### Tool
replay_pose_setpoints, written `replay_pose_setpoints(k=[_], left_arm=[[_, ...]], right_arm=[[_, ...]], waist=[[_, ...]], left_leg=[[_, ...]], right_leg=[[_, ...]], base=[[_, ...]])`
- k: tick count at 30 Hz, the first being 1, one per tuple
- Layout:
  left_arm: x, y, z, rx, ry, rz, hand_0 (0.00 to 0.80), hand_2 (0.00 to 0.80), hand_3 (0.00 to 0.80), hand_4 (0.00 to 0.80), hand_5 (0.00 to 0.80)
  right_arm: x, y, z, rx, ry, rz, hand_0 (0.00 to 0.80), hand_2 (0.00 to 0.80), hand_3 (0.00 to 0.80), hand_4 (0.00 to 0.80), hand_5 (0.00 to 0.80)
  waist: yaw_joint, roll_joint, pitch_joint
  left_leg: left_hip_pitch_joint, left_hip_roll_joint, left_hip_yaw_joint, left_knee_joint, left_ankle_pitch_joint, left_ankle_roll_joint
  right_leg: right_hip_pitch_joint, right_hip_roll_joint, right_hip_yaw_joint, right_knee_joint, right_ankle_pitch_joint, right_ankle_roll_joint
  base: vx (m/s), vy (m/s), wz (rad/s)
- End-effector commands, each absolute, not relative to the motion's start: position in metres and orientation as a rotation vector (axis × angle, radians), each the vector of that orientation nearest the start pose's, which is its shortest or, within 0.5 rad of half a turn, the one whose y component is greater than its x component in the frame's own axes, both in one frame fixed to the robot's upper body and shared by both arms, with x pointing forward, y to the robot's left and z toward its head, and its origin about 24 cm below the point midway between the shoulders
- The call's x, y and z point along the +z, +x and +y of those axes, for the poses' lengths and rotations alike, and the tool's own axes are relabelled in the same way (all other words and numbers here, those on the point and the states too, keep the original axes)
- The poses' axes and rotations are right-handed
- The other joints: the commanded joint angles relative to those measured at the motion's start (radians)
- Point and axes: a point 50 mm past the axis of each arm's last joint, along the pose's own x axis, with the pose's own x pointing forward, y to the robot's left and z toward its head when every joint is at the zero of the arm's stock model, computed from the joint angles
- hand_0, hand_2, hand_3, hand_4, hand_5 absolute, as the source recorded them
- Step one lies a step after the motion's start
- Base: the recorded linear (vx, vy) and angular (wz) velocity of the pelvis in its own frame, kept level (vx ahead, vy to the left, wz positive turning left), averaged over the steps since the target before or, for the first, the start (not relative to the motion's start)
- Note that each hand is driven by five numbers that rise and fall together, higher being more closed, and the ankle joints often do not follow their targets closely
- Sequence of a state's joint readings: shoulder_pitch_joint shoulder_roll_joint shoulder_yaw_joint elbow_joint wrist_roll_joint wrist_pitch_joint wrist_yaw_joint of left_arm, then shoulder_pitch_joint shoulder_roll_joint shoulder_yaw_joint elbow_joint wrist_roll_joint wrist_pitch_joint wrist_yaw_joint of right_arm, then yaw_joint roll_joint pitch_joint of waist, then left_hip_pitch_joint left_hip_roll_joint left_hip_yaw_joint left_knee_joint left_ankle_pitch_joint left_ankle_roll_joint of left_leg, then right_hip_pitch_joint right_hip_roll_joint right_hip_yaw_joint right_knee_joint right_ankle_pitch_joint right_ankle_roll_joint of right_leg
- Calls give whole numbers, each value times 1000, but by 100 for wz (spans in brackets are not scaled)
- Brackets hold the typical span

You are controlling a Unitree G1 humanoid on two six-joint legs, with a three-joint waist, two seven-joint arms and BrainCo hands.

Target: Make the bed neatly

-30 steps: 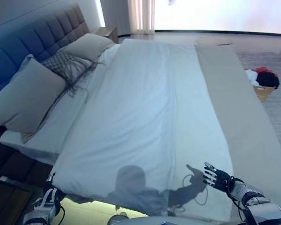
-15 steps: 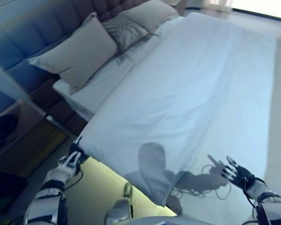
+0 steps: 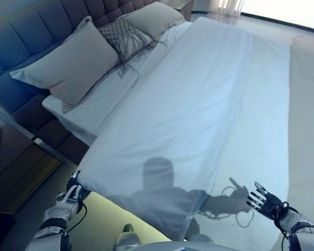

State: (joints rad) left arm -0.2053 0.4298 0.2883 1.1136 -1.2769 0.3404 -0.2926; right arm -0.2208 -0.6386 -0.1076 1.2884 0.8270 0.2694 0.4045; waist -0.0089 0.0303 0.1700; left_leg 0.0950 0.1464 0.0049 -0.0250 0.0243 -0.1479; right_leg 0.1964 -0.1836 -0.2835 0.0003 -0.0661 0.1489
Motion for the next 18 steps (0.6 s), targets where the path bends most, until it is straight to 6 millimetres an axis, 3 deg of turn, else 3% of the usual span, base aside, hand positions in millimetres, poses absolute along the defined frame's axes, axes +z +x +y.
replay_pose_setpoints(k=[1, 7, 9, 11, 12, 15, 16, 18], left_arm=[[-79, 135, 365, 705, -1103, 458, 800, 800, 800, 800, 800], [-86, 146, 347, 590, -1096, 553, 800, 800, 800, 800, 800], [-88, 145, 346, 576, -1092, 568, 800, 800, 800, 800, 800], [-87, 140, 350, 598, -1096, 547, 800, 800, 800, 800, 800], [-87, 137, 352, 613, -1100, 525, 800, 800, 800, 800, 800], [-86, 135, 353, 611, -1107, 469, 800, 800, 800, 800, 800], [-84, 137, 354, 605, -1105, 452, 800, 800, 800, 800, 800], [-82, 139, 357, 613, -1099, 431, 800, 800, 800, 800, 800]], right_arm=[[-73, 160, -366, -466, 592, 802, 0, 0, 0, 0, 0], [-74, 167, -361, -476, 619, 764, 0, 0, 0, 0, 0], [-73, 171, -359, -454, 629, 752, 0, 0, 0, 0, 0], [-73, 180, -351, -411, 633, 749, 0, 0, 0, 0, 0], [-75, 184, -345, -387, 633, 753, 0, 0, 0, 0, 0], [-80, 186, -335, -353, 641, 769, 0, 0, 0, 0, 0], [-82, 182, -333, -342, 646, 776, 0, 0, 0, 0, 0], [-84, 179, -334, -338, 642, 784, 0, 0, 0, 0, 0]], waist=[[110, -26, -32], [90, -38, -19], [88, -34, -15], [96, -21, -7], [99, -11, -5], [91, 11, -8], [87, 17, -16], [90, 4, -29]], left_leg=[[-17, -9, 39, 78, -80, 35], [-43, -61, 102, 155, -138, 68], [-35, -80, 141, 150, -143, 72], [-1, -89, 228, 116, -143, 79], [10, -93, 264, 92, -133, 89], [11, -103, 294, 38, -104, 119], [15, -112, 284, 10, -107, 129], [-1, -133, 298, 1, -98, 131]], right_leg=[[-68, -105, 43, 57, 44, 42], [-91, -184, 67, 23, 148, 65], [-110, -213, 23, -4, 221, 78], [-151, -223, -77, 46, 259, 92], [-169, -208, -107, 108, 240, 86], [-225, -133, -99, 304, 152, 50], [-220, -69, -90, 377, 71, 44], [-177, 22, -114, 329, -13, 16]], base=[[-26, 114, -2], [-65, 132, -3], [-57, 135, -15], [-111, 231, -38], [-162, 291, -77], [-132, 208, -104], [-60, 109, -71], [-69, 3, -39]])
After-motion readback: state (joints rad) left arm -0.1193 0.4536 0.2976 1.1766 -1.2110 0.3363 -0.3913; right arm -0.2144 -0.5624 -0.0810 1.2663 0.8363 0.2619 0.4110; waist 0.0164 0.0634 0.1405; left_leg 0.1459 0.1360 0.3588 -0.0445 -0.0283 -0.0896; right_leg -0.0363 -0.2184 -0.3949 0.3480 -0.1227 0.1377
